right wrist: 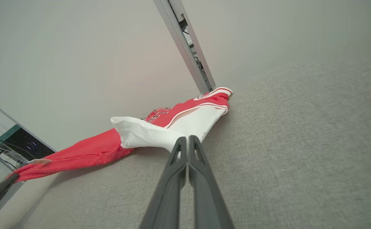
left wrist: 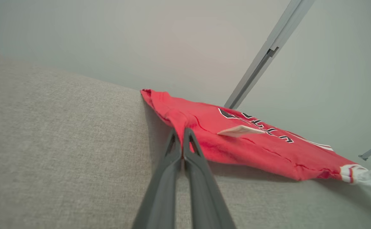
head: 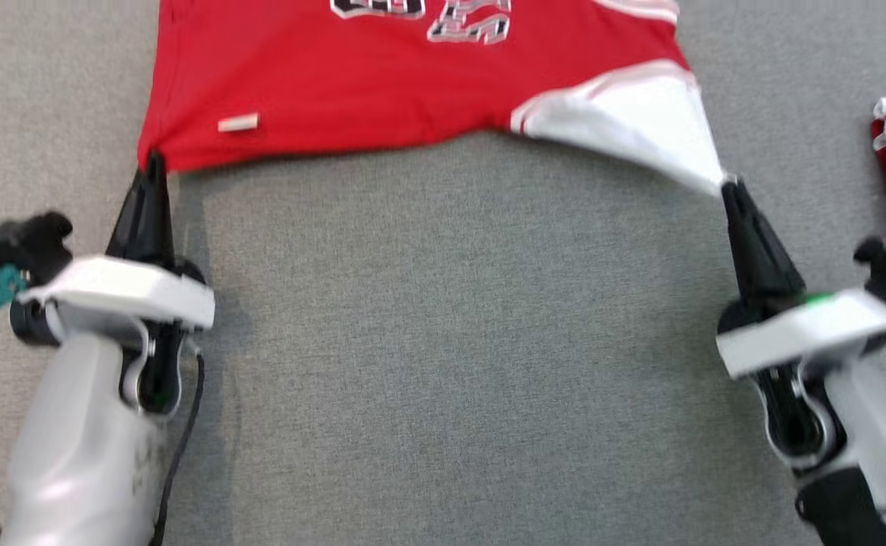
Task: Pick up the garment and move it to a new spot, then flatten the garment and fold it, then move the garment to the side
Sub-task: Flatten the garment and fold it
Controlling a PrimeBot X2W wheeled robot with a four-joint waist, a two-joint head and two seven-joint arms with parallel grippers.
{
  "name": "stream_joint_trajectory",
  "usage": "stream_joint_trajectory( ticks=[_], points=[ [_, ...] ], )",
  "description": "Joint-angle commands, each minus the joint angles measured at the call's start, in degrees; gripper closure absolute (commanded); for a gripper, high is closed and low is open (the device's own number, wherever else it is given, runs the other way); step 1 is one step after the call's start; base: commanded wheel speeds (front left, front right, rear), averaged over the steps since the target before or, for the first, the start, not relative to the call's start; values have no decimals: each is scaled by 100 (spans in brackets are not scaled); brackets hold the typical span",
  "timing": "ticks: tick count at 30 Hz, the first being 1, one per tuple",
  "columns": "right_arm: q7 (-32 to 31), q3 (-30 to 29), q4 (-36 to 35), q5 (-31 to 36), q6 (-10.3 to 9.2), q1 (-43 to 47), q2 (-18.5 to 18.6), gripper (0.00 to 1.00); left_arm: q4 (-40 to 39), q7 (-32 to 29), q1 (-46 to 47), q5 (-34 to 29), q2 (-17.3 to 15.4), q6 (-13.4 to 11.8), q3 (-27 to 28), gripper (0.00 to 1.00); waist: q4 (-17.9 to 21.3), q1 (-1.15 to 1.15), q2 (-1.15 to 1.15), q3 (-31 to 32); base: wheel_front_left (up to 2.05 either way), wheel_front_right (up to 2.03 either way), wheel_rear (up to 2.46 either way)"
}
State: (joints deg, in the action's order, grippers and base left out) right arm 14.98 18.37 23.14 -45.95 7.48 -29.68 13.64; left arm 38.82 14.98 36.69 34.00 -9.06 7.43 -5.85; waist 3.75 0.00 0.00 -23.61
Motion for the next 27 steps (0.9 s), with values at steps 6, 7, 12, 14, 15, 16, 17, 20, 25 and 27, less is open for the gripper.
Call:
stream_joint_trajectory(
  ticks=[6,7,12,14,15,16,17,20,25,27],
  points=[
    [24,-593,-1158,309,3,1737,67,100,-993,23,-1376,-273,-218,7,215,100,50,0,0,549,0,0,0],
    [24,-671,-1317,370,2,1990,70,100,-1118,23,-1605,-299,-267,7,260,100,52,0,0,604,0,0,0],
    [-10,-947,-1892,605,1,3140,7,100,-1999,9,-2711,-408,-273,-285,444,100,37,0,0,894,0,0,0],
    [-124,-1065,-2132,708,2,3542,-65,100,-2425,-109,-3153,-423,-291,-466,492,100,31,0,0,1012,0,0,0],
    [-213,-1135,-2243,780,2,3741,-111,100,-2669,-213,-3390,-439,-257,-576,480,100,29,0,0,1073,0,0,0],
    [-301,-1205,-2368,845,2,3922,-167,100,-2914,-322,-3621,-434,-233,-678,485,100,23,0,0,1131,0,0,0],
    [-409,-1288,-2474,900,2,4098,-227,100,-3164,-419,-3850,-424,-227,-783,509,100,26,0,0,1192,0,0,0],
    [-737,-1505,-2870,1089,2,4572,-407,100,-3896,-773,-4487,-384,-191,-1053,519,100,26,0,0,1367,0,0,0],
    [-1270,-1855,-3506,1392,2,5153,-650,100,-4852,-1300,-5351,-395,-167,-1465,543,100,15,0,0,1561,0,0,0],
    [-1457,-1972,-3750,1489,2,5303,-720,100,-5162,-1445,-5554,-399,-159,-1574,533,100,11,0,0,1596,0,0,0]
  ],
)
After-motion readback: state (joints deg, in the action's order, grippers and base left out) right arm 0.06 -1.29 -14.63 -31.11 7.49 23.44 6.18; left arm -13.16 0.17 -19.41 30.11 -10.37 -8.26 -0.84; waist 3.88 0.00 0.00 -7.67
